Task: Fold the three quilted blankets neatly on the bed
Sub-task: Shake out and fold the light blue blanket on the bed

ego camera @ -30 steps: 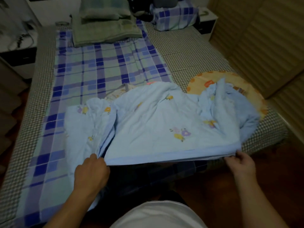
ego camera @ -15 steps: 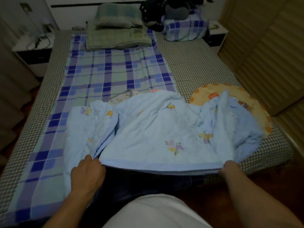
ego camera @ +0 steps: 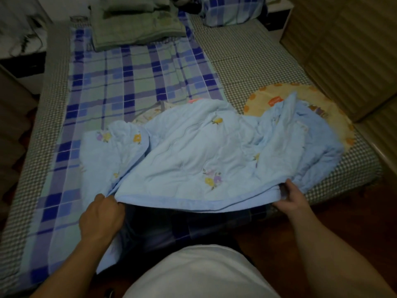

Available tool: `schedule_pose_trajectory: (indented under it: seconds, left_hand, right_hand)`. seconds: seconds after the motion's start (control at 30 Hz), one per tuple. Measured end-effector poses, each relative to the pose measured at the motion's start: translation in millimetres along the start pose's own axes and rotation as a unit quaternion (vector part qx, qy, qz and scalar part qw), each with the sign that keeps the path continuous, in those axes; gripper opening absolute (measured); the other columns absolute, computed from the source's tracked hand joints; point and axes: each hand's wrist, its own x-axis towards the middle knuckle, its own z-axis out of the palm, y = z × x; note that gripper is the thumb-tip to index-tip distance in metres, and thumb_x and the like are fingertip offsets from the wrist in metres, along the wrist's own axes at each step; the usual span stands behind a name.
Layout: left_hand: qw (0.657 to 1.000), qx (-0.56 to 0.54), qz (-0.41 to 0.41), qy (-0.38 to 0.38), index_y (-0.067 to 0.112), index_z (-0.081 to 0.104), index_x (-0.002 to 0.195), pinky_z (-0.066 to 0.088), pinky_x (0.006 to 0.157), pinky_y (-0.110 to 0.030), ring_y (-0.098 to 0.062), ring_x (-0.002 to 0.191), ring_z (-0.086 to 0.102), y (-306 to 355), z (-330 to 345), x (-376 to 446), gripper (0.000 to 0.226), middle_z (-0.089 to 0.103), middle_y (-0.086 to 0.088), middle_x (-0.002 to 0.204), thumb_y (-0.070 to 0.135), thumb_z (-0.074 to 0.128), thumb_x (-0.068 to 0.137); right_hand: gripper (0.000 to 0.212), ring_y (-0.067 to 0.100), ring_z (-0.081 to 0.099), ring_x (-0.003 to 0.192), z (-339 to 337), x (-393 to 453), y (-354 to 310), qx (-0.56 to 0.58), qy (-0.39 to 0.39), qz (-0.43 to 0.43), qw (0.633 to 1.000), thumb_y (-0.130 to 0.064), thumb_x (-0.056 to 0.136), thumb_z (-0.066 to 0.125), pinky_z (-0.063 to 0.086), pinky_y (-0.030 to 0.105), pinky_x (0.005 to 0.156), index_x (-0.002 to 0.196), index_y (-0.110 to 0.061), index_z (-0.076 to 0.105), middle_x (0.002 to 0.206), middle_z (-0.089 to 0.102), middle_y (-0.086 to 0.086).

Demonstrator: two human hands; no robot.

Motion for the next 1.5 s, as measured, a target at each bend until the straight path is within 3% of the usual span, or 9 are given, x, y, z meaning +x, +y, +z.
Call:
schedule_pose_trajectory:
  seconds: [0.17,0.37,0.5,0.6,0.93,1.07,1.2,1.33,1.5]
  left_hand:
    - [1.000,0.014,0.010,-0.005,0.002,0.068,0.091,0.048,0.067,-0.050,-0.041,0.077,0.060,-8,-1,0,0.022,0.056,-0.019,0.087,0.013,0.049,0.093]
    - [0.999,0.037,0.028,-0.006,0.007,0.069,0.087,0.045,0.061,-0.044,-0.037,0.071,0.059,-13,4,2,0.016,0.054,-0.013,0.083,0.013,0.055,0.090]
    - [0.998,0.053,0.037,-0.014,0.010,0.068,0.085,0.044,0.058,-0.041,-0.036,0.068,0.058,-14,6,1,0.012,0.052,-0.011,0.080,0.012,0.057,0.088]
    - [0.997,0.037,0.062,0.009,0.007,0.064,0.076,0.047,0.053,-0.042,-0.035,0.061,0.056,-20,11,-2,0.021,0.051,-0.013,0.075,0.013,0.049,0.088]
    - [0.987,0.128,0.101,-0.004,0.009,0.062,0.071,0.047,0.049,-0.042,-0.032,0.057,0.053,-24,18,1,0.025,0.049,-0.011,0.072,0.021,0.042,0.079]
    - [0.989,0.100,0.106,0.007,0.008,0.058,0.069,0.044,0.048,-0.042,-0.033,0.058,0.050,-33,22,-2,0.030,0.044,-0.009,0.068,0.022,0.033,0.078]
    - [0.997,0.063,0.046,0.028,0.009,0.062,0.087,0.050,0.057,-0.046,-0.035,0.065,0.054,-30,2,-1,0.029,0.046,-0.009,0.075,0.023,0.037,0.088]
    - [0.995,0.087,0.025,0.044,0.011,0.064,0.082,0.048,0.056,-0.043,-0.033,0.063,0.056,-20,-24,-1,0.008,0.046,-0.006,0.075,0.014,0.058,0.086]
    - [0.964,0.234,0.121,0.028,0.009,0.071,0.093,0.055,0.063,-0.043,-0.033,0.074,0.064,-8,-116,96,0.016,0.061,-0.012,0.087,0.016,0.059,0.085]
  right_hand:
    - [0.018,0.033,0.056,0.093,8,-4,-9,-0.101,0.037,-0.002,0.994,-0.023,0.089,0.067,0.043,0.054,0.083,0.104,-0.013,0.064,0.104,0.065,0.012]
    - [0.110,0.024,0.041,0.134,-32,67,-13,-0.222,-0.017,0.000,0.975,-0.043,0.028,0.100,0.022,0.052,0.118,0.127,-0.028,0.055,0.124,0.065,-0.006]
    - [0.031,0.026,0.040,0.131,-21,68,-11,-0.219,0.034,0.012,0.975,-0.041,0.088,0.067,0.034,0.069,0.100,0.113,-0.025,0.058,0.126,0.057,-0.001]
    - [0.059,0.040,0.042,0.130,-14,50,-2,-0.246,0.051,0.053,0.967,-0.033,0.085,0.074,0.051,0.065,0.067,0.136,-0.018,0.049,0.144,0.046,0.006]
    - [0.126,0.028,0.057,0.123,-63,44,-5,0.078,-0.100,-0.120,0.985,-0.002,0.018,0.096,0.041,0.041,0.108,0.136,-0.005,0.053,0.131,0.063,0.014]
    - [0.060,0.003,0.070,0.084,-61,-13,23,-0.108,-0.020,-0.063,0.992,0.007,0.066,0.084,0.052,0.023,0.079,0.120,-0.004,0.059,0.136,0.056,0.023]
    - [0.035,0.045,0.051,0.124,-19,-83,29,-0.352,0.077,-0.211,0.909,0.009,0.099,0.041,0.041,0.047,0.101,0.132,0.020,0.044,0.136,0.045,0.040]
    - [0.042,0.026,0.054,0.116,-1,-54,-17,-0.355,0.276,-0.235,0.862,-0.015,0.099,0.047,0.050,0.035,0.090,0.135,0.008,0.046,0.134,0.053,0.013]
    - [0.041,0.033,0.063,0.099,167,-100,-117,-0.388,0.190,-0.460,0.775,-0.033,0.092,0.055,0.047,0.042,0.091,0.103,0.005,0.066,0.103,0.066,0.023]
